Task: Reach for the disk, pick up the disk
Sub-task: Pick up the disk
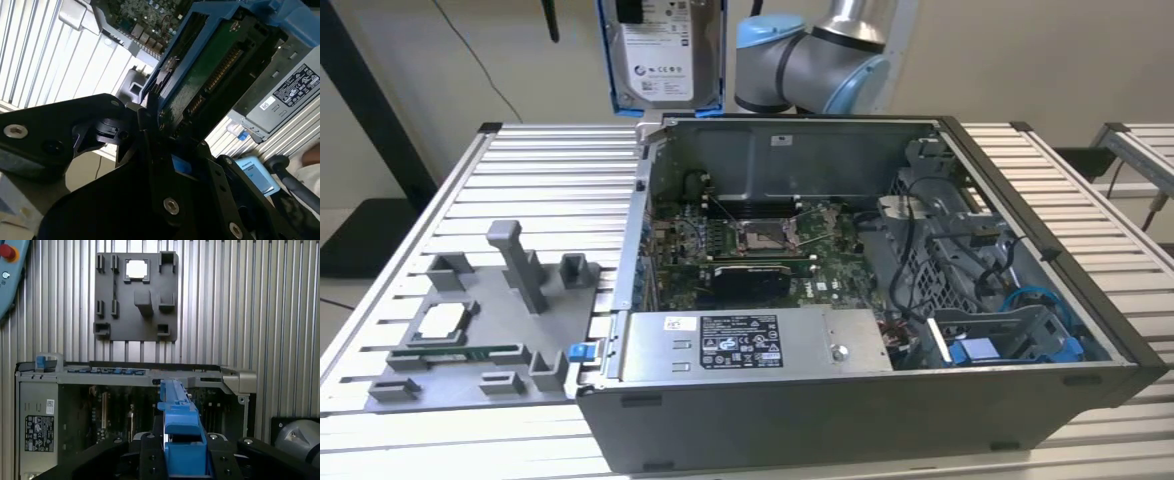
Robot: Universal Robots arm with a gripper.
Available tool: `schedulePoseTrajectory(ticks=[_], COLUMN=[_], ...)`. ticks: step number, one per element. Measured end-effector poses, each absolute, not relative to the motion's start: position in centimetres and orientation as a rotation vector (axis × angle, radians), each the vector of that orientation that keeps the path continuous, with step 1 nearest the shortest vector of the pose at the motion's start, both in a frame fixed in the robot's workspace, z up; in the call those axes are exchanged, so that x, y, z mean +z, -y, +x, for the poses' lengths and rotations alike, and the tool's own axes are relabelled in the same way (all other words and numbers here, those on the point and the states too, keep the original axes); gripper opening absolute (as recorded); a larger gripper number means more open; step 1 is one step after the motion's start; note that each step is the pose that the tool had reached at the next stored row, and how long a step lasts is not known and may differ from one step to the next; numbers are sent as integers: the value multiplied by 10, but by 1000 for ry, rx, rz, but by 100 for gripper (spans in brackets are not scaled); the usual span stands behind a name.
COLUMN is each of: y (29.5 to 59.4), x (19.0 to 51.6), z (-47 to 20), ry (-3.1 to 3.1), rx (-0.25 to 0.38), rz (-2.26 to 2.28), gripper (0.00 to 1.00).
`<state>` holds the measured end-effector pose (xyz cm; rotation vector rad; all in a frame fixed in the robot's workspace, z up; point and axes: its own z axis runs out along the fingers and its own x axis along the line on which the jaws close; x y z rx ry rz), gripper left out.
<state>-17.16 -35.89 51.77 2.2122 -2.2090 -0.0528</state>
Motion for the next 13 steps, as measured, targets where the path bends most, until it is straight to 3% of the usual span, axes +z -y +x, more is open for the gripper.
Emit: schedulePoseTrajectory(ticks=[13], y=[359], x=[518], z=[-134], ry=[2208], rx=[-54], rz=[2211], gripper=[0])
